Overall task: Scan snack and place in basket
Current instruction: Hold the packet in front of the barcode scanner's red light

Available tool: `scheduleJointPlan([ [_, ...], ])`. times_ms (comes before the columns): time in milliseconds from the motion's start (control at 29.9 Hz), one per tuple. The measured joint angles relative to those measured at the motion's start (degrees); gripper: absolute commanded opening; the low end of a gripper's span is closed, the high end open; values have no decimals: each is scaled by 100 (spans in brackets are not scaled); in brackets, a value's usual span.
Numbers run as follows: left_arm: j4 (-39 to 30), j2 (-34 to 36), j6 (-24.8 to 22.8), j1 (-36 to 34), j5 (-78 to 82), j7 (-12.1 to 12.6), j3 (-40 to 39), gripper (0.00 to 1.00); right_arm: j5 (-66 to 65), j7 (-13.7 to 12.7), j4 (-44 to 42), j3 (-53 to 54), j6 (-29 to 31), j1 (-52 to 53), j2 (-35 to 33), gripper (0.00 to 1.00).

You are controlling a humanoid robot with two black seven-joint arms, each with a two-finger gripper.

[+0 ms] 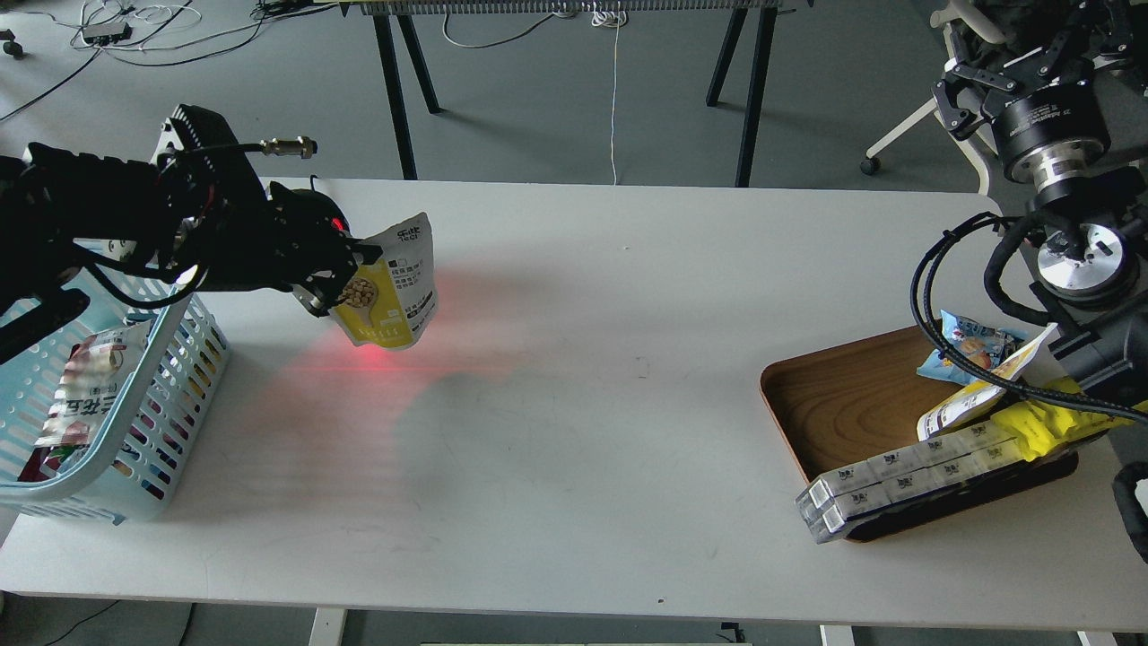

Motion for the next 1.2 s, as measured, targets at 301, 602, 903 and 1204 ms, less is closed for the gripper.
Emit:
scheduleJointPlan([
  [301, -229, 128, -14, -58, 0, -43, -117, 0, 0, 0, 10, 0, 0, -6, -16, 96],
  [602, -377, 365, -94, -354, 0, -54, -265, 0, 0, 8, 10, 13, 0, -6, -37, 96],
  [903, -350, 161, -169, -234, 0, -55, -187, 0, 0, 8, 9, 36, 0, -14, -42, 96],
  [1204, -339, 37, -169, 77, 0, 11, -176, 0, 0, 8, 8, 70, 0, -6, -42, 96],
])
